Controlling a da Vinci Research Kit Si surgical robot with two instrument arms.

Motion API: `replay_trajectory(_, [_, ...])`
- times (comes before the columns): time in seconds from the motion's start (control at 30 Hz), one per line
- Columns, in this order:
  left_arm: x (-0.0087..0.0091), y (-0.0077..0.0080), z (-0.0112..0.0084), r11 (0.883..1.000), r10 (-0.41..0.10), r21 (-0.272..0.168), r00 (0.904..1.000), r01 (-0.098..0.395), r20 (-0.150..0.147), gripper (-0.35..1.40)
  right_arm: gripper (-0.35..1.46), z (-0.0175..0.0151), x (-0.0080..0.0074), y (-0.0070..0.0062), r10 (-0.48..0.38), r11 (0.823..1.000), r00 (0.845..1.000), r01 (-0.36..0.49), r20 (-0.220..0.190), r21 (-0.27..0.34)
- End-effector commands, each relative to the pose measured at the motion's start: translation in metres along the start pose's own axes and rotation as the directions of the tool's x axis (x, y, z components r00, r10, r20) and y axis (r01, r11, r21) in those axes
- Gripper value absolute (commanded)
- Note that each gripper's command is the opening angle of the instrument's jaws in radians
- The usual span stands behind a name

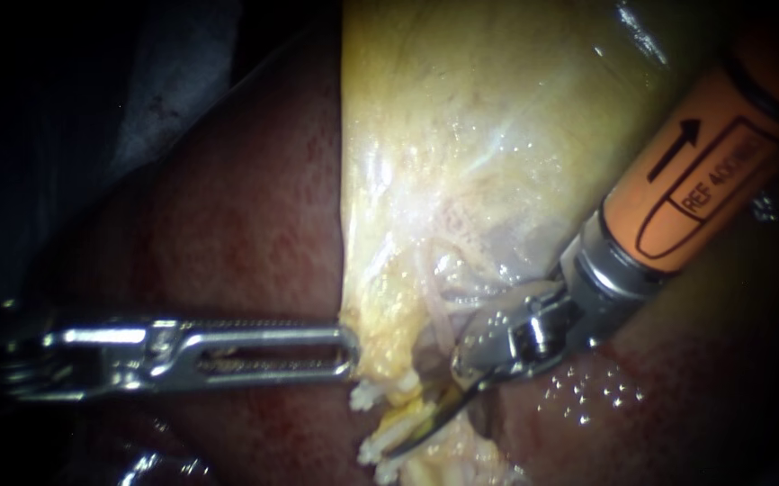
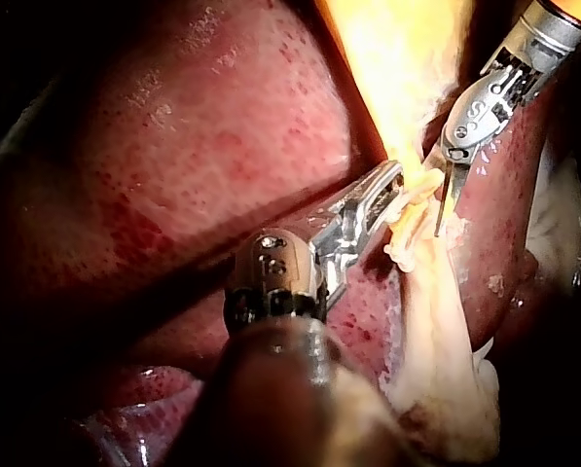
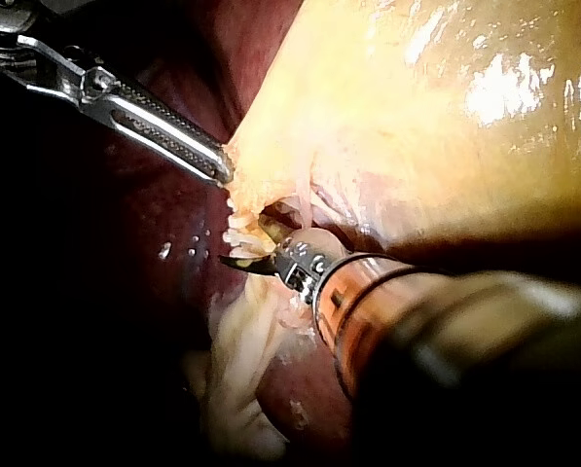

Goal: Go back from the cut left tube

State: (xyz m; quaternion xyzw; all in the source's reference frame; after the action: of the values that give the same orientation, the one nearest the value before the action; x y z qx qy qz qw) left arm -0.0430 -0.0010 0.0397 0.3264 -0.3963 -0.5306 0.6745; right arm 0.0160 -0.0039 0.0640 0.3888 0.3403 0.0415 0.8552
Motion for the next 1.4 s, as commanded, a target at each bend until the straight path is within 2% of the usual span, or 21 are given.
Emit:
replay_trajectory(0.03, [0.0000,0.0000,0.0000,1.000,0.000,0.000,1.0000,0.000,0.000,-0.35,0.64,-0.0002,0.0000,-0.0001,0.000,1.000,1.000,0.000,-0.001,-0.001])
replay_trajectory(0.43, [0.0000,0.0001,0.0000,1.000,0.000,0.001,1.0000,0.000,0.000,-0.35,0.64,-0.0038,-0.0003,-0.0009,0.000,1.000,1.000,0.000,-0.024,-0.027])
replay_trajectory(0.5, [-0.0001,0.0001,0.0000,1.000,0.000,0.001,1.0000,0.000,0.000,-0.35,0.64,-0.0047,-0.0003,-0.0010,0.001,0.998,0.999,-0.003,-0.042,-0.063])
replay_trajectory(0.57, [-0.0001,0.0002,0.0000,1.000,0.000,0.001,1.0000,0.000,0.000,-0.35,0.64,-0.0056,-0.0003,-0.0011,0.001,0.998,0.999,-0.004,-0.046,-0.068])
replay_trajectory(0.77, [-0.0001,0.0002,0.0001,1.000,0.000,0.000,1.0000,0.000,0.000,-0.35,0.64,-0.0093,-0.0002,-0.0014,-0.009,0.995,0.998,0.003,-0.065,-0.097])
replay_trajectory(1.03, [0.0000,0.0002,0.0004,1.000,0.000,-0.001,1.0000,0.000,0.001,-0.35,0.64,-0.0146,0.0011,-0.0011,-0.037,0.988,0.994,0.021,-0.099,-0.156])
replay_trajectory(1.07, [0.0000,0.0002,0.0004,1.000,0.000,-0.001,1.0000,0.000,0.001,-0.35,0.66,-0.0153,0.0012,-0.0012,-0.043,0.987,0.992,0.024,-0.117,-0.160])
replay_trajectory(1.13, [0.0000,0.0002,0.0004,1.000,0.000,-0.002,1.0000,0.000,0.002,-0.35,0.68,-0.0164,0.0014,-0.0012,-0.047,0.985,0.991,0.024,-0.128,-0.173])
replay_trajectory(1.4, [0.0000,0.0002,0.0005,1.000,0.000,-0.002,1.0000,0.000,0.002,-0.35,0.86,-0.0193,0.0018,-0.0011,-0.081,0.972,0.987,0.046,-0.142,-0.230])
